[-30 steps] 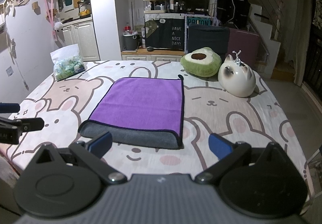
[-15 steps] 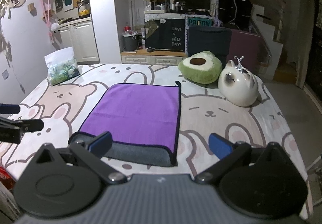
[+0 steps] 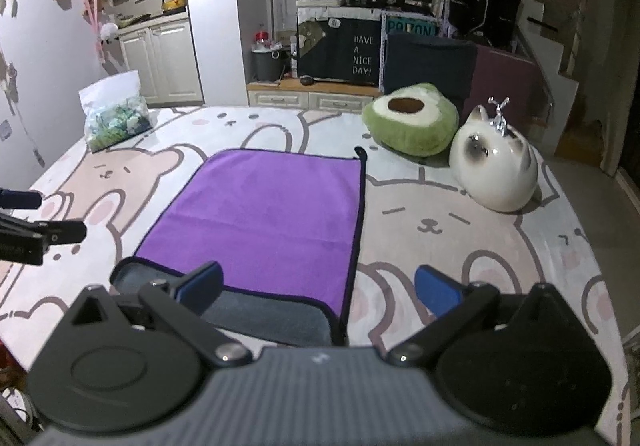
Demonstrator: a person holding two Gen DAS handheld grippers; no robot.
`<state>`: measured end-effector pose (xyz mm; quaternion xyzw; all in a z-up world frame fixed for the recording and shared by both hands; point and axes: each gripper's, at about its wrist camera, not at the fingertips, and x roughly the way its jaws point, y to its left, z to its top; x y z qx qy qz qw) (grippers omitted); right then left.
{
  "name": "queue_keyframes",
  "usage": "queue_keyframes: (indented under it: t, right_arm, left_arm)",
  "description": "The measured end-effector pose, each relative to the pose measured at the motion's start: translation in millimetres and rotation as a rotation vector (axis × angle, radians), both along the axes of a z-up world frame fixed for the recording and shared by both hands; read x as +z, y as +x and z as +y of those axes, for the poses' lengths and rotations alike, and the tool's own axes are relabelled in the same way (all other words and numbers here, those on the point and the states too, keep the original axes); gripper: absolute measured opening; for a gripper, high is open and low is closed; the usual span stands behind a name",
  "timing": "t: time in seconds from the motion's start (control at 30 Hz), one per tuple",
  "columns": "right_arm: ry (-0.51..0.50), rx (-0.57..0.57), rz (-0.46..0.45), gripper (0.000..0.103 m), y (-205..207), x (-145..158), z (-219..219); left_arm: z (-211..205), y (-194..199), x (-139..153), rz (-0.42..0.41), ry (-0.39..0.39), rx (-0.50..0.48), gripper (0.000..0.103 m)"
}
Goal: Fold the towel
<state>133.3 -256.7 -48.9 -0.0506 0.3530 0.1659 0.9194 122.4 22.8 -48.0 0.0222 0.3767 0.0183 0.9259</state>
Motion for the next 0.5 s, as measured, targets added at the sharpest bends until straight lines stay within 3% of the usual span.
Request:
queue_keyframes:
  t: [0.33,0.5]
  right_arm:
    - [-0.035,0.002,0.055,0.102,26.9,-33.5,-4.0]
    - [-0.075,0.013,0.079,0.103,32.0,-47.9,-3.6]
  left_arm:
    - [18.7,25.0,-37.2,0.117,-0.016,-0.013,0.103]
    - [24.1,28.6,-51.4,0.121,-0.037,-0.041,0.101]
